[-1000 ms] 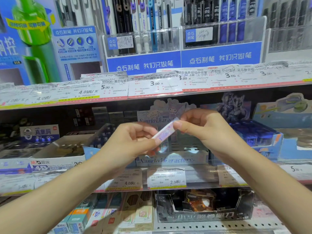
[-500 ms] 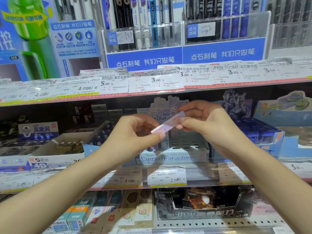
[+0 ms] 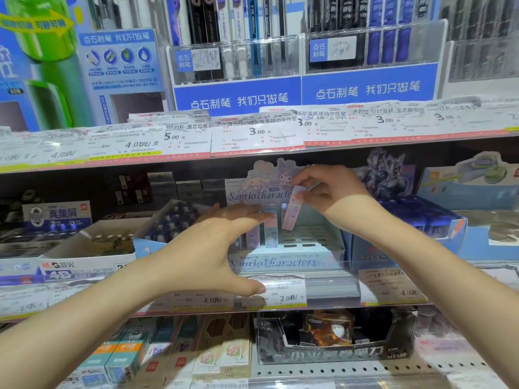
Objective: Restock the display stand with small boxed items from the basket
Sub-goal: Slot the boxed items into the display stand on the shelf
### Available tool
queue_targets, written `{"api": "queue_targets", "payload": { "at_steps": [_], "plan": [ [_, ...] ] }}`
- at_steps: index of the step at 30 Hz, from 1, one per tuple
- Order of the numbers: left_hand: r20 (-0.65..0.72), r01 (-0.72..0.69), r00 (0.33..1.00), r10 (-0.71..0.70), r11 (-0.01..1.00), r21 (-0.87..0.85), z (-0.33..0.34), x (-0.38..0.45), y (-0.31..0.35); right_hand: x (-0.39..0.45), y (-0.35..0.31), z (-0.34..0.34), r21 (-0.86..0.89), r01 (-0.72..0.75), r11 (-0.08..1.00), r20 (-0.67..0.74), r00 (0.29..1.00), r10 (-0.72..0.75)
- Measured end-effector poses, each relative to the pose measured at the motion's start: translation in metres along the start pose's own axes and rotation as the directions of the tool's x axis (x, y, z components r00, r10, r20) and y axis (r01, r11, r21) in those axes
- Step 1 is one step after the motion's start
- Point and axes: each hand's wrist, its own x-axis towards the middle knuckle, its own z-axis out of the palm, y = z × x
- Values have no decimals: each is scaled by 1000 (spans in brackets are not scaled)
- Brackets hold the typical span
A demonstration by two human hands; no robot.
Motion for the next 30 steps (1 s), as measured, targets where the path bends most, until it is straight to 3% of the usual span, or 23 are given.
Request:
{"api": "queue_targets", "payload": {
  "at_steps": [13, 26, 30],
  "plan": [
    [26, -6, 1000, 5, 1000, 25, -1, 1, -1, 7, -7, 5, -268, 47, 962, 200, 980, 8],
    [-15, -50, 999, 51, 998, 34, -3, 2, -1, 5, -4, 6, -307, 40, 951, 133, 991, 1],
    [-12, -49, 999, 50, 998, 34, -4, 2, 0, 5, -3, 6, -311, 42, 950, 170, 985, 12]
  ]
}}
